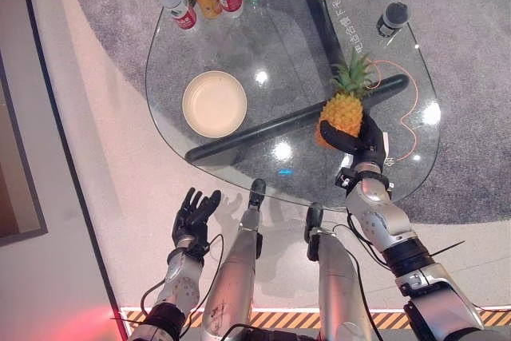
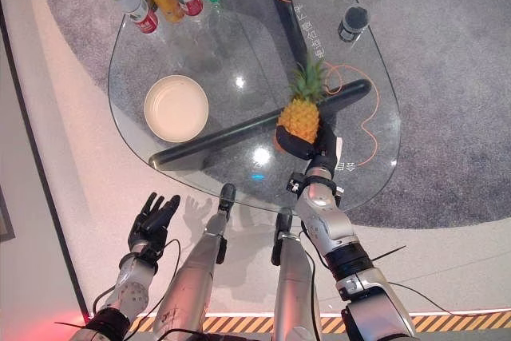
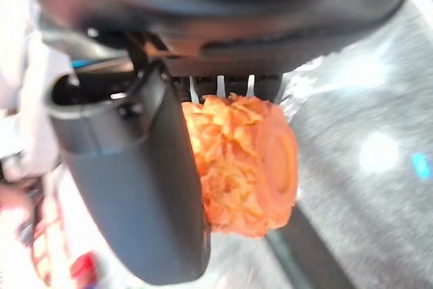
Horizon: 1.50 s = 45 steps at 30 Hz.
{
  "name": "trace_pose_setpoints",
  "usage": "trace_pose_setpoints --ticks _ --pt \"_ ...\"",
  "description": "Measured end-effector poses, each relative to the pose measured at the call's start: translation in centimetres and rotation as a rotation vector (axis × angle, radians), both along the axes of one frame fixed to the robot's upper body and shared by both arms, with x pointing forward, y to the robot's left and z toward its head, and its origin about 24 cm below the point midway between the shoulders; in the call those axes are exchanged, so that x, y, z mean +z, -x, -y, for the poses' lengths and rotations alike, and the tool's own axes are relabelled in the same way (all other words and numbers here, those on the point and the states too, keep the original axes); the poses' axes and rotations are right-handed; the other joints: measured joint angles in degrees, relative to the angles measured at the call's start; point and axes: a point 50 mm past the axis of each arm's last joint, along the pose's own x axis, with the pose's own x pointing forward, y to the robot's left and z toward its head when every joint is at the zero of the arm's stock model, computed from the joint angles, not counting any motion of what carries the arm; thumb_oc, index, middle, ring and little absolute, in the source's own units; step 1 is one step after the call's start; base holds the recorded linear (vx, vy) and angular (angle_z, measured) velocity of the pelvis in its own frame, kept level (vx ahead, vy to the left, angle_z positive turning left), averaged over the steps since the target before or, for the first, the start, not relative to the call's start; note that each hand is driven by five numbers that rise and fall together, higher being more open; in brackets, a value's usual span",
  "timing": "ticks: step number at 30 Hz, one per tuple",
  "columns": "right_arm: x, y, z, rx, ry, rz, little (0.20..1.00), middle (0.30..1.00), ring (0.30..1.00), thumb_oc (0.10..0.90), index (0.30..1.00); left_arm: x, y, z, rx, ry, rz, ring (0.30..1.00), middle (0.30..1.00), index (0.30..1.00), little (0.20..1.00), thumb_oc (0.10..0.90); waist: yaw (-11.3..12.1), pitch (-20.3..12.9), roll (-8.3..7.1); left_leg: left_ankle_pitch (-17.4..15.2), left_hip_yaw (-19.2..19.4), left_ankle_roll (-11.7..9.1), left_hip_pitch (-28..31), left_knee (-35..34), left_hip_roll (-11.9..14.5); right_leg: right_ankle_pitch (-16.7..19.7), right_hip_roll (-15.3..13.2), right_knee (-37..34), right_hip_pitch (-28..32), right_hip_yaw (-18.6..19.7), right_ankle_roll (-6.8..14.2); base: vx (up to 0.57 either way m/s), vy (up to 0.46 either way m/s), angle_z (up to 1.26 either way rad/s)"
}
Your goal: Pick up the fruit to the plate
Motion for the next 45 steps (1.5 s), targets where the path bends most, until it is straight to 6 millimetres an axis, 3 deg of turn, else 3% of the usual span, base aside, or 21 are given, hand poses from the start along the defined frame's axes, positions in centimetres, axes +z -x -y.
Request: trace_pose_setpoints --ticks 7,13,17,23,28,37,45 --pt "0.0 0.9 -0.8 0.152 0.057 0.046 0.200 0.300 0.300 0.100 0.300 1.9 -0.1 0.2 0.021 0.017 0.098 0.900 0.900 0.900 0.900 0.800 -0.28 0.00 -0.02 -0.80 0.13 0.19 3.32 -0.05 0.03 -0.62 0.02 -0.28 3.38 0.02 -0.10 0.02 -0.045 0.00" --pt "0.4 1.8 -0.6 0.275 0.158 0.080 0.200 0.300 0.300 0.100 0.300 4.2 0.3 -1.0 0.044 0.018 0.197 0.900 0.900 0.900 0.900 0.800 -0.13 0.02 0.00 -1.18 0.01 0.06 4.91 -0.08 0.06 -0.99 0.01 -0.49 5.19 -0.20 -0.14 0.01 -0.043 0.02" --pt "1.2 2.1 -1.1 0.367 0.223 0.119 0.200 0.300 0.300 0.100 0.300 6.2 -0.2 -1.1 -0.047 0.006 0.292 0.900 0.900 0.900 0.900 0.800 0.05 0.03 0.01 -1.08 -0.05 -0.08 5.58 -0.07 0.05 -1.03 -0.02 -0.49 6.01 -0.30 -0.13 0.00 0.000 0.00" --pt "1.4 2.6 -2.2 0.489 0.313 0.140 0.200 0.300 0.300 0.100 0.300 9.0 -0.8 1.1 -0.264 0.023 0.431 0.900 0.900 0.900 0.900 0.800 0.42 0.05 0.05 -1.22 -0.17 0.00 5.73 -0.09 0.11 -1.24 0.02 -0.43 6.19 -0.46 -0.06 -0.01 -0.004 0.00" --pt "1.0 2.8 -2.2 0.513 0.357 0.121 0.200 0.300 0.300 0.100 0.300 10.1 -1.4 3.0 -0.398 0.019 0.455 0.900 0.900 0.900 0.900 0.800 0.49 0.09 0.06 -1.22 -0.21 0.00 5.43 -0.15 0.09 -1.20 0.03 -0.71 6.04 -0.51 -0.02 0.00 0.000 0.00" --pt "1.0 2.8 -1.8 0.511 0.392 0.110 0.200 0.300 0.300 0.100 0.300 10.5 -1.5 3.6 -0.559 -0.066 0.438 0.900 0.900 0.900 0.900 0.800 0.47 0.13 -0.01 -0.83 -0.36 0.06 5.42 -0.81 -0.12 -0.91 -0.05 -2.82 6.89 -0.55 0.39 -0.01 0.012 0.01" --pt "0.7 3.0 -3.2 0.608 0.485 0.111 0.200 0.300 0.300 0.100 0.300 11.1 -1.6 4.0 -0.613 -0.061 0.468 0.900 0.900 0.900 0.900 0.800 0.46 0.18 -0.10 -0.83 -1.10 0.05 5.56 -0.88 -0.44 -1.14 -0.37 -3.80 8.00 -1.30 1.11 -0.01 0.010 0.06"
